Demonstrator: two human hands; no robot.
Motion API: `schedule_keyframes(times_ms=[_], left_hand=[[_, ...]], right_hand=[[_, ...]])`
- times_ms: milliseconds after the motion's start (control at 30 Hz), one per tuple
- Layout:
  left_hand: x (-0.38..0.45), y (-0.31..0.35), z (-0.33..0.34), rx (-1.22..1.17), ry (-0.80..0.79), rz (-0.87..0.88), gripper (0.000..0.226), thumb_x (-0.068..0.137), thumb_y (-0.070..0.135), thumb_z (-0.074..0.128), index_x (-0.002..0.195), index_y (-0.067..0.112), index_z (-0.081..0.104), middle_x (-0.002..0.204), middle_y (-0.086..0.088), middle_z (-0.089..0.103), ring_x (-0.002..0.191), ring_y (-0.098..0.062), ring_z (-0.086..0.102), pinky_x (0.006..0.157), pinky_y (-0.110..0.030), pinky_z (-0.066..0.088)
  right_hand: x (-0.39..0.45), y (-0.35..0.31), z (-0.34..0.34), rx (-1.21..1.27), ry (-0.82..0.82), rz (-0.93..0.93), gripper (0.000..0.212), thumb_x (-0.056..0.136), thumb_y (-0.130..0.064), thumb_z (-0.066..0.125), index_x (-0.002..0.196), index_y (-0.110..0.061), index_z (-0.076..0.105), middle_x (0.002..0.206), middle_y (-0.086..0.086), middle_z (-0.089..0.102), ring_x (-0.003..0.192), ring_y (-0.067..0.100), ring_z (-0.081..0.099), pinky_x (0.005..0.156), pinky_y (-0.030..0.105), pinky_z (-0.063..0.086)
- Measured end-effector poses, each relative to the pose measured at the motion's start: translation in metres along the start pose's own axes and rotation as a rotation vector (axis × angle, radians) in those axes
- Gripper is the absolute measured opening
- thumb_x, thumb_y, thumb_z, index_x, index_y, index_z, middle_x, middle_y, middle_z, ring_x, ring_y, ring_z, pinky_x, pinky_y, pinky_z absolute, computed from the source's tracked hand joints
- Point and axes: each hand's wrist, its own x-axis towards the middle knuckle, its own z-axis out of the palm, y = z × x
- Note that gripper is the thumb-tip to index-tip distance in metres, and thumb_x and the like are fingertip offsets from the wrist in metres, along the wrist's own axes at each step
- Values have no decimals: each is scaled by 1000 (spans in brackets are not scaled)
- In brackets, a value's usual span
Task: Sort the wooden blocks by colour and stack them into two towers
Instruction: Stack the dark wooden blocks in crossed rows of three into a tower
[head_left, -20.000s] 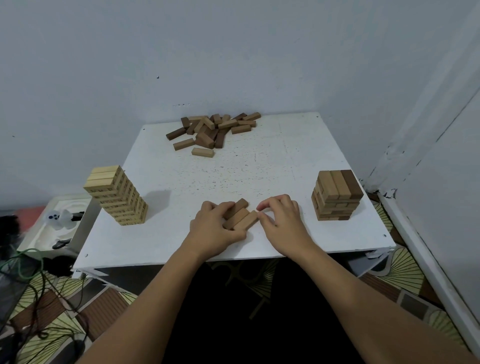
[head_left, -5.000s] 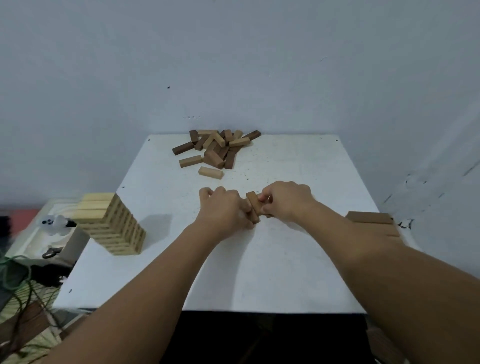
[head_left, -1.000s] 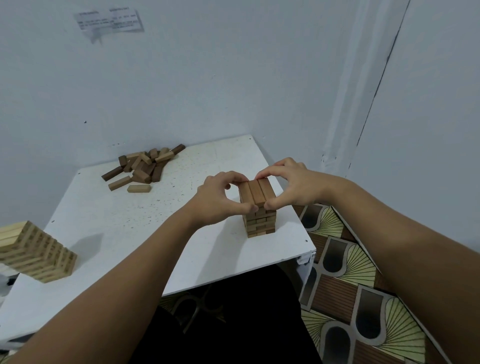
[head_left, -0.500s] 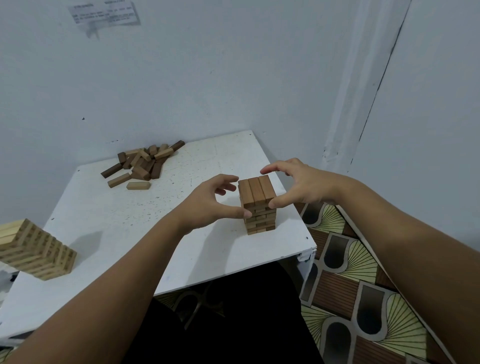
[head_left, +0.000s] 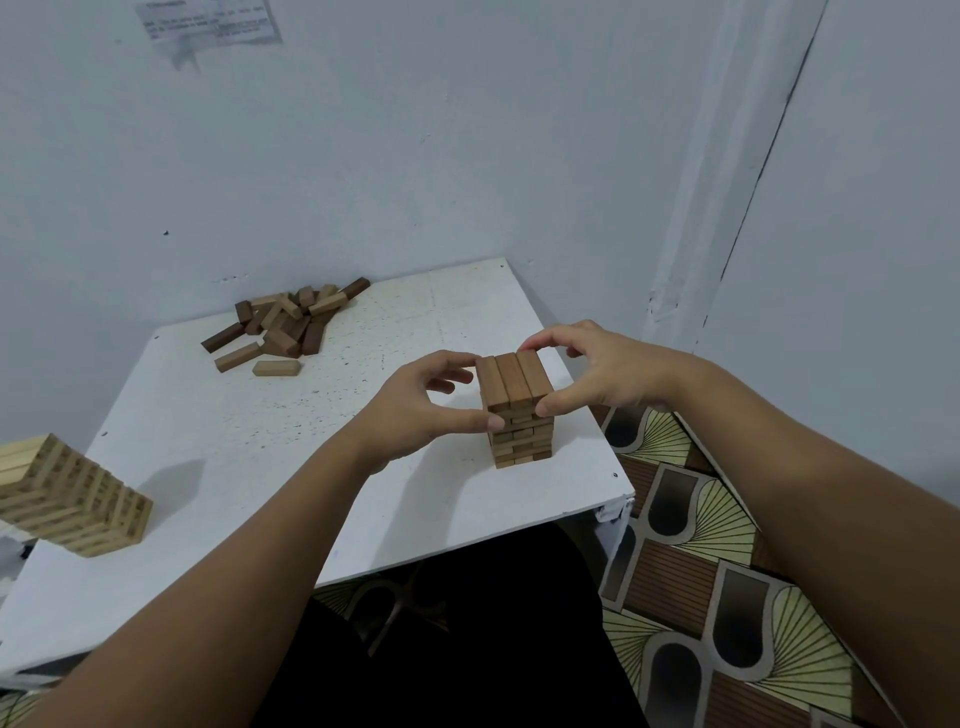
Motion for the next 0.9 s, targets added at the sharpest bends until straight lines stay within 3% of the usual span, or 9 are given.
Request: schedule_keyframes(times_ms=[167, 567, 900], left_hand=[[1, 2, 1, -19, -18, 9, 66, 67, 42, 97, 127, 45, 67, 127, 16, 67, 122, -7, 56, 103, -34, 48], [0, 5, 4, -33, -65, -9, 72, 65, 41, 98, 129, 45, 65, 128, 13, 65, 122, -9, 56, 100, -34, 49], [2, 11, 10, -66, -25, 23, 63, 66, 33, 97, 122, 38, 69, 117, 20, 69, 112, 3, 59, 90, -21, 45]], right_hand=[[1, 0, 2, -3, 6, -2, 77, 62, -59, 86, 130, -59, 49, 145, -9, 34, 136, 17, 33, 100, 38, 34], [-3, 1, 7, 119, -4, -27, 75, 70, -47, 90, 133, -57, 50, 151, -6, 36, 139, 19, 32, 101, 42, 37], [-2, 1, 8, 193, -6, -36, 69, 75, -37, 91, 132, -53, 54, 148, -4, 38, 136, 19, 34, 99, 42, 38]])
